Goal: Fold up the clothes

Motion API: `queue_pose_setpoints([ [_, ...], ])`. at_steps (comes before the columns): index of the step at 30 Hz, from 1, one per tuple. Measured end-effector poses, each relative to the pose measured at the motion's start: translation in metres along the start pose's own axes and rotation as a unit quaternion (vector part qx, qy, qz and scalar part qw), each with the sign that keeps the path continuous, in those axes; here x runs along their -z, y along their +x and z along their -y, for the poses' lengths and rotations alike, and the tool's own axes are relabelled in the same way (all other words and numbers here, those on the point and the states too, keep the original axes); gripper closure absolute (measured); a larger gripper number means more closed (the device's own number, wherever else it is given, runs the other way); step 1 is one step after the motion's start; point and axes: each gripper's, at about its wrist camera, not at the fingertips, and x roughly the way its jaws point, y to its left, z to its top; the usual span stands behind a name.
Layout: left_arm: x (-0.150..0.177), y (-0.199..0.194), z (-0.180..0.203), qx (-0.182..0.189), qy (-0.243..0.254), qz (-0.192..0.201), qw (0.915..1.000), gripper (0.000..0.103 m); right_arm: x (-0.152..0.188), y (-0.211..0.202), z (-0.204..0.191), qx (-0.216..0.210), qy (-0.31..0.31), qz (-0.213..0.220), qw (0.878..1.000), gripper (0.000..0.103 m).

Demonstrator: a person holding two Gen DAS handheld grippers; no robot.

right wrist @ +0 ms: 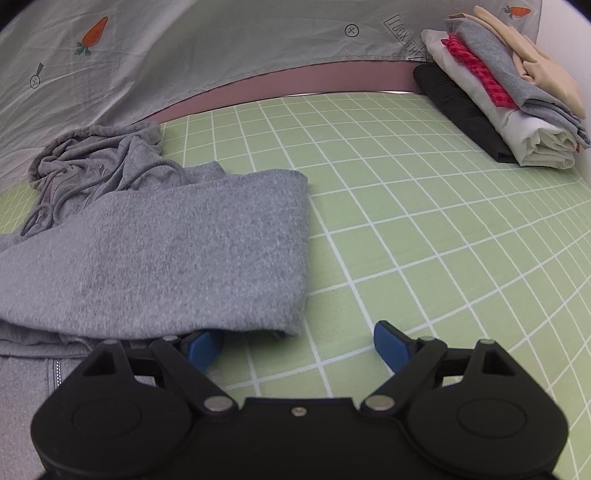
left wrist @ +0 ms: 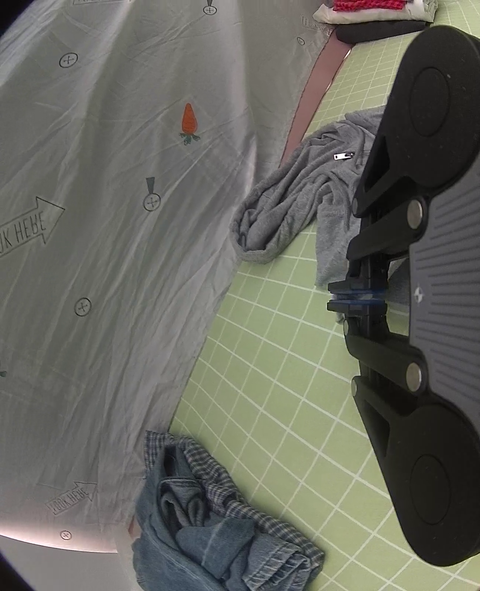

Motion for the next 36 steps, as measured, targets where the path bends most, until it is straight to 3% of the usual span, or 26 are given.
queue_pose_setpoints([
  [6,-0.028,-0.023,0.007,0.000,-0.004,0.062,0.9981,0.102,-0.009,-0.005,-0.002,0.015,-0.004,0.031,0.999,0.014],
  [12,-0.053,-0.045,-0.014,0.009,-0.053,0.104,0.9931,0.102,-0.019,-0.007,-0.009,0.024,-0.016,0.055,0.998,0.014],
  [18,-0.053,-0.055,-0.024,-0.019,-0.038,0.115,0.9925,0.102,-0.027,-0.008,-0.016,0.054,-0.035,0.080,0.995,0.013],
  [25,-0.057,-0.065,-0.043,-0.060,-0.038,0.142,0.9874,0.102,-0.022,-0.008,-0.029,0.041,-0.054,0.068,0.995,0.013],
  [27,-0.052,-0.059,-0.052,-0.087,-0.036,0.139,0.9858,0.102,-0.021,-0.007,-0.032,0.037,-0.059,0.064,0.995,0.010],
  [31,-0.030,-0.037,-0.078,-0.145,-0.056,0.088,0.9838,0.101,-0.019,-0.007,-0.040,0.030,-0.070,0.057,0.995,0.009],
  [36,0.003,-0.021,-0.091,-0.168,-0.074,0.020,0.9828,0.099,-0.015,-0.013,-0.049,0.010,-0.078,0.060,0.995,0.009],
])
